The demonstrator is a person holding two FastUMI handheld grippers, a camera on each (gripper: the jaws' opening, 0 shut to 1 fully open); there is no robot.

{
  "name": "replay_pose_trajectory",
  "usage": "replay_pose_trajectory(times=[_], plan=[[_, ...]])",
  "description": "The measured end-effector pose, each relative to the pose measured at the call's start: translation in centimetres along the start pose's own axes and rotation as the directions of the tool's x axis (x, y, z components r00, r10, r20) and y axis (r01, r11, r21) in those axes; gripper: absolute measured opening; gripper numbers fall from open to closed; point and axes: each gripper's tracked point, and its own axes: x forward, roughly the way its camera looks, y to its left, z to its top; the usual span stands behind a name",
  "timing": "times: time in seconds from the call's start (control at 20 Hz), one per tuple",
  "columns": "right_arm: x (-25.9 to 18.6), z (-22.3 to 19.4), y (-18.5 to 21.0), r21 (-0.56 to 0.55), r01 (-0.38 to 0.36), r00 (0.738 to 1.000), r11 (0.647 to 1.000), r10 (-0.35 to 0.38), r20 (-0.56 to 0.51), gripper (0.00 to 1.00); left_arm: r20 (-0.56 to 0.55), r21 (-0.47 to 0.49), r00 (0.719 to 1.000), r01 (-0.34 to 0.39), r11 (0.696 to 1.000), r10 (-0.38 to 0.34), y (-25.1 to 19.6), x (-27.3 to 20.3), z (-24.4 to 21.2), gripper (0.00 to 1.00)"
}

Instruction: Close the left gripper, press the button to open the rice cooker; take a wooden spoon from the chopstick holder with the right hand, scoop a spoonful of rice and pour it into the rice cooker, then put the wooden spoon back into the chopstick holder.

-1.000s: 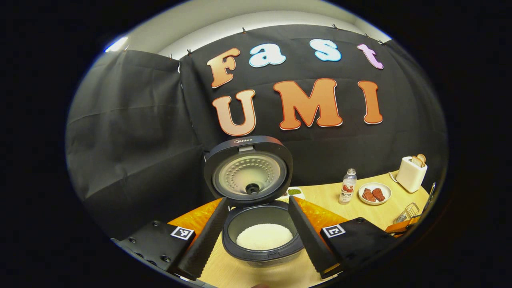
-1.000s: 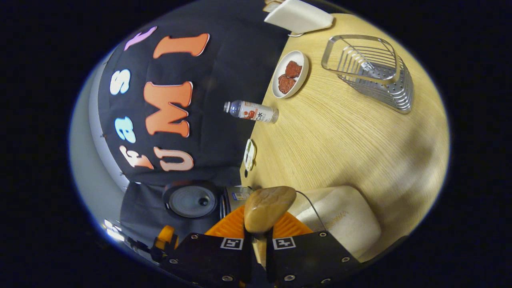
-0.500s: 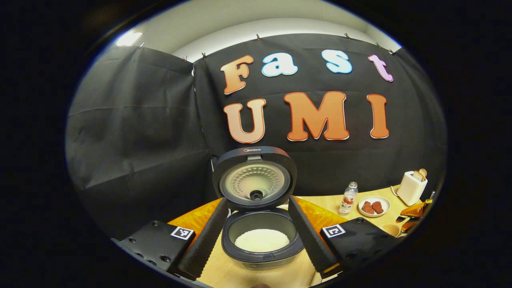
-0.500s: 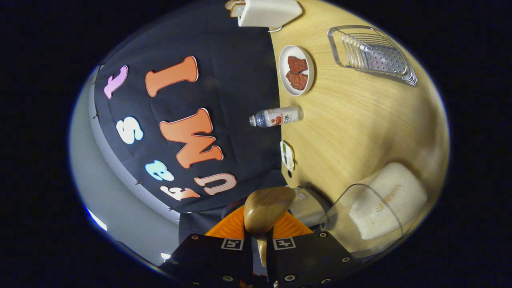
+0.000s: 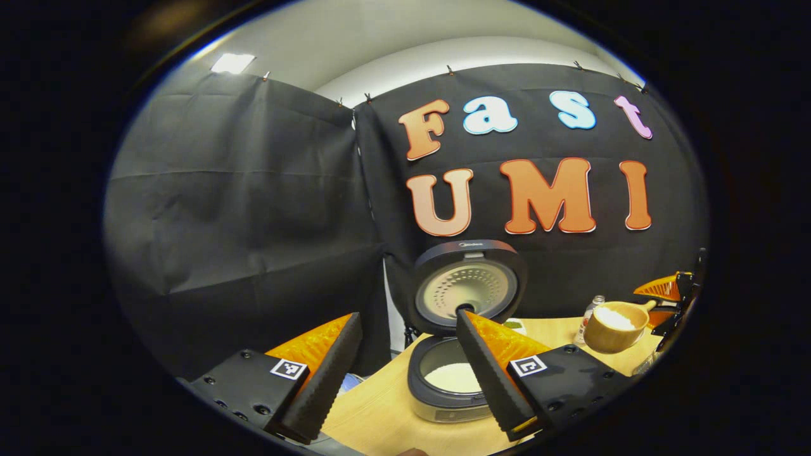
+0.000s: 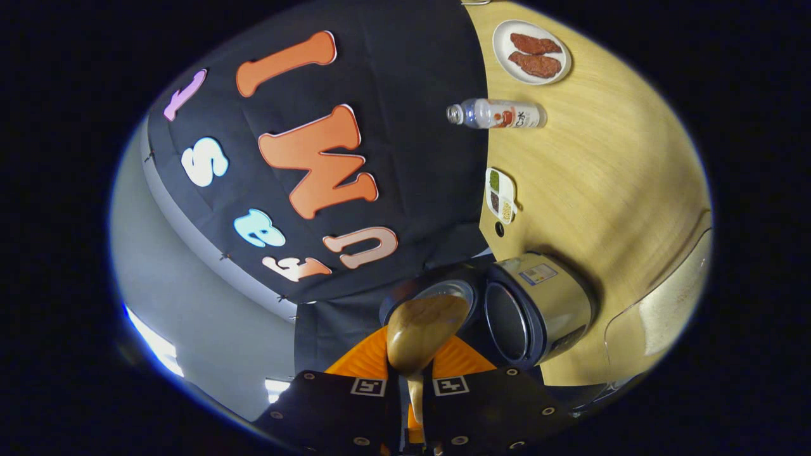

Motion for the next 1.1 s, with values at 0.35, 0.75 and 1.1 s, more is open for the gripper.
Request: replay_pose_trajectory(times=[0.35, 0.75, 1.1], plan=[[8.0, -2.8, -0.1, -0.129, 0.089, 0.994, 0.988, -0.097, -0.053, 0.12, -0.012, 0.034, 0.994, -0.106, 0.994, 0.107, 4.9, -2.9, -1.8, 1.00], [15.0, -3.8, -0.3, -0.392, 0.170, 0.982, 0.904, -0.189, -0.011, 0.12, -0.053, 0.031, 0.976, -0.212, 0.977, 0.213, 9.8, -3.8, -3.8, 0.99], [18.1, -3.7, 1.0, -0.659, 0.199, 0.976, 0.725, -0.206, 0.069, 0.12, -0.076, 0.046, 0.974, -0.212, 0.976, 0.215, 10.2, -2.4, -4.4, 0.98]])
